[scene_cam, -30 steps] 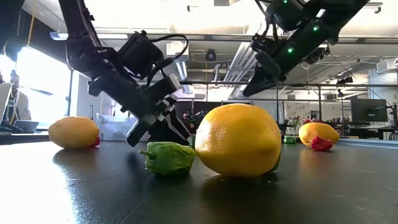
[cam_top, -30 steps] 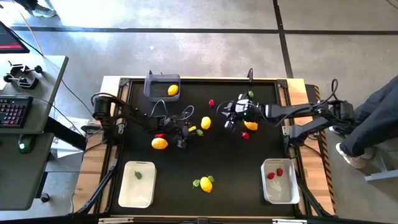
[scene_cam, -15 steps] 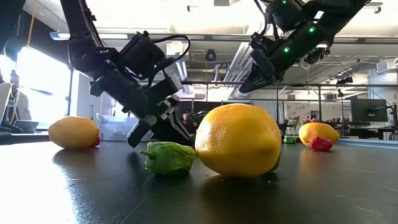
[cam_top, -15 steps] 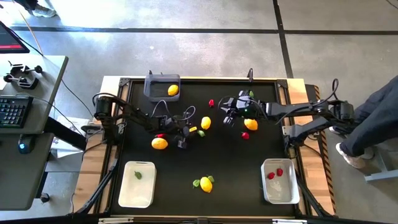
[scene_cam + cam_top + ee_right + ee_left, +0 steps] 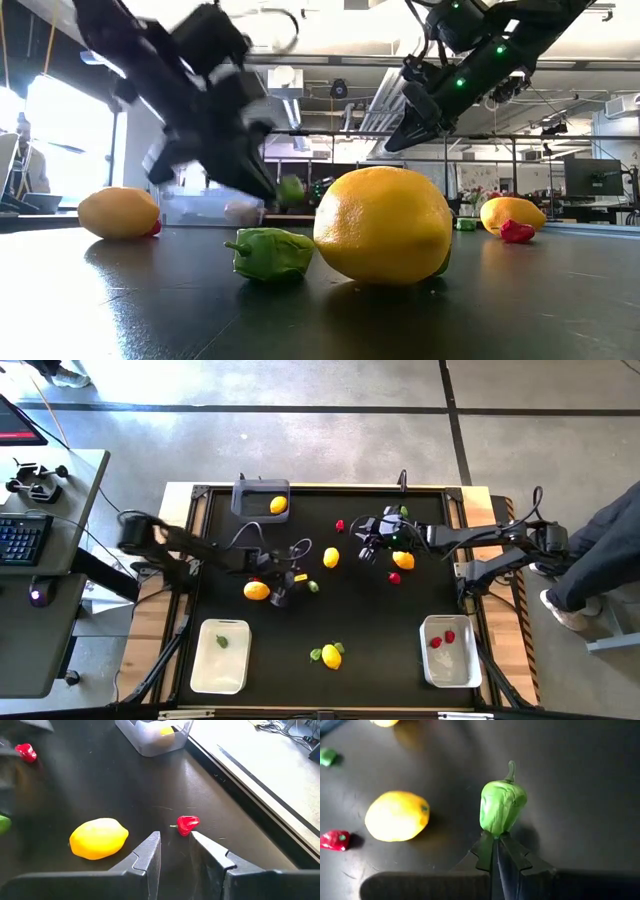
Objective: Sort produce into baskets
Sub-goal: Put the green chili pepper into the white bin
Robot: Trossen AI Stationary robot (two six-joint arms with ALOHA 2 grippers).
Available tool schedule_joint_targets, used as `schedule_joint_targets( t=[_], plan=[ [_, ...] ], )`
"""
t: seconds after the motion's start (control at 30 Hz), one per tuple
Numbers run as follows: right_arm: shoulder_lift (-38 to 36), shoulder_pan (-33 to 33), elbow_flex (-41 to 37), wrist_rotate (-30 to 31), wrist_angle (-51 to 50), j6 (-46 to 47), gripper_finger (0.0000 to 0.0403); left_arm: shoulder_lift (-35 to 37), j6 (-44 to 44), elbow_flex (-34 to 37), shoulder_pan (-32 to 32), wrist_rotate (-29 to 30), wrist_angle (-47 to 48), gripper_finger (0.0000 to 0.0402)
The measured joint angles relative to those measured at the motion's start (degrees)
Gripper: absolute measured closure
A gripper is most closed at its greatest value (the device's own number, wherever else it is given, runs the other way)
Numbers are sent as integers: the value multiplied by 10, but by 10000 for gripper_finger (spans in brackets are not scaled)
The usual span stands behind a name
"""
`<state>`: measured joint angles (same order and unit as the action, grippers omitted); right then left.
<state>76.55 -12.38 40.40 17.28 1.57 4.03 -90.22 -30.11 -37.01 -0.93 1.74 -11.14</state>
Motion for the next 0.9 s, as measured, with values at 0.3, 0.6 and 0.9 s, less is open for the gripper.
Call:
schedule_joint_targets(
  t=[0.3,0.6,0.9],
  plan=[
    [0,0,0,0,0,0,308,213,79,0,-118,-3,211,401],
    [0,0,0,-2,0,0,308,336,258,0,-253,-4,414,401],
    [0,0,0,-2,0,3,308,333,359,16,-366,-28,481,401]
  ],
)
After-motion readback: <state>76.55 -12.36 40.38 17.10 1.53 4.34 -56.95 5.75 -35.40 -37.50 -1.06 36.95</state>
